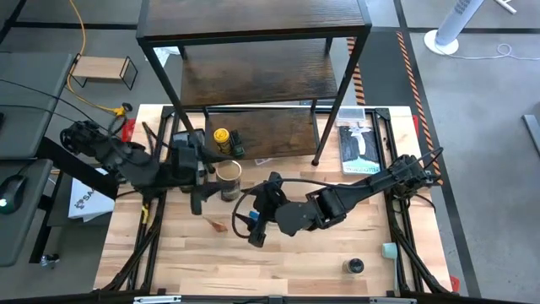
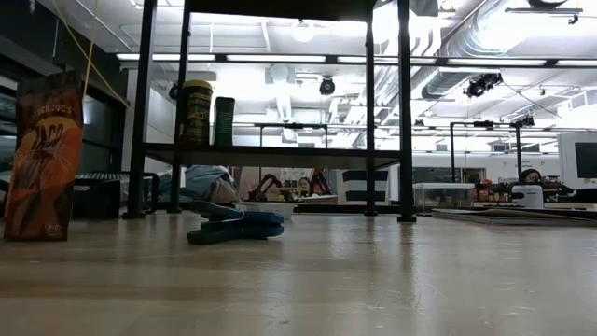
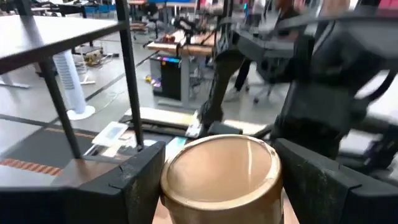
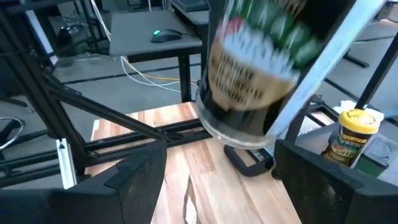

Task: Shelf spices
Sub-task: Put the brown seasoning bottle on the shelf

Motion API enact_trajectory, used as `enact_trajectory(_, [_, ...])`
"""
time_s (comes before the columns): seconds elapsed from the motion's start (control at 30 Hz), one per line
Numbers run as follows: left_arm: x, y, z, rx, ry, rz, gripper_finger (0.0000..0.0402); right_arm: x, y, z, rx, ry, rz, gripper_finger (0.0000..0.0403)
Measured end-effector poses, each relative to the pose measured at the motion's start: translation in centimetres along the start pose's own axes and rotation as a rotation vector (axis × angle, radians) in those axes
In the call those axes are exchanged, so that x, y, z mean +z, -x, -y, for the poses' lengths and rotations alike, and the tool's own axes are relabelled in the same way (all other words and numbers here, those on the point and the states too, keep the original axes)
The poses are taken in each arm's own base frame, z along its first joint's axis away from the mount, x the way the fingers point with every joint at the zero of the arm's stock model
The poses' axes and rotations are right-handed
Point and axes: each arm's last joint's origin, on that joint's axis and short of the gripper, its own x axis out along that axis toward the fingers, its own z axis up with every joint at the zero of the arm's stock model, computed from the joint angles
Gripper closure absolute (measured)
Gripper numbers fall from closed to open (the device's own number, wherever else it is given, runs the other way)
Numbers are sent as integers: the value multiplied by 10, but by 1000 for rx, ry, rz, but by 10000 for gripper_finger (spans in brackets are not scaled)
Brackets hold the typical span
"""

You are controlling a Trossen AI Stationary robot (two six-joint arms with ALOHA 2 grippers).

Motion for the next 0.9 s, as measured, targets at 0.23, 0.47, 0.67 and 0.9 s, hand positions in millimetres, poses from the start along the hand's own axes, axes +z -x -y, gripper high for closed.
enact_trajectory(0.23, [17, 20, -3, -77, 111, 112, 133, 25, 17, 6, -12, -69, 120, 111])
enact_trajectory(0.47, [25, 20, -2, -75, 100, 192, 133, 55, 29, 8, 35, -182, 339, 111])
enact_trajectory(0.67, [31, 7, -1, -82, 97, 259, 223, 54, 26, 9, 95, -177, 319, 111])
enact_trajectory(0.9, [30, -13, 8, -155, 104, 280, 399, 57, 21, 17, 62, -191, 335, 111])
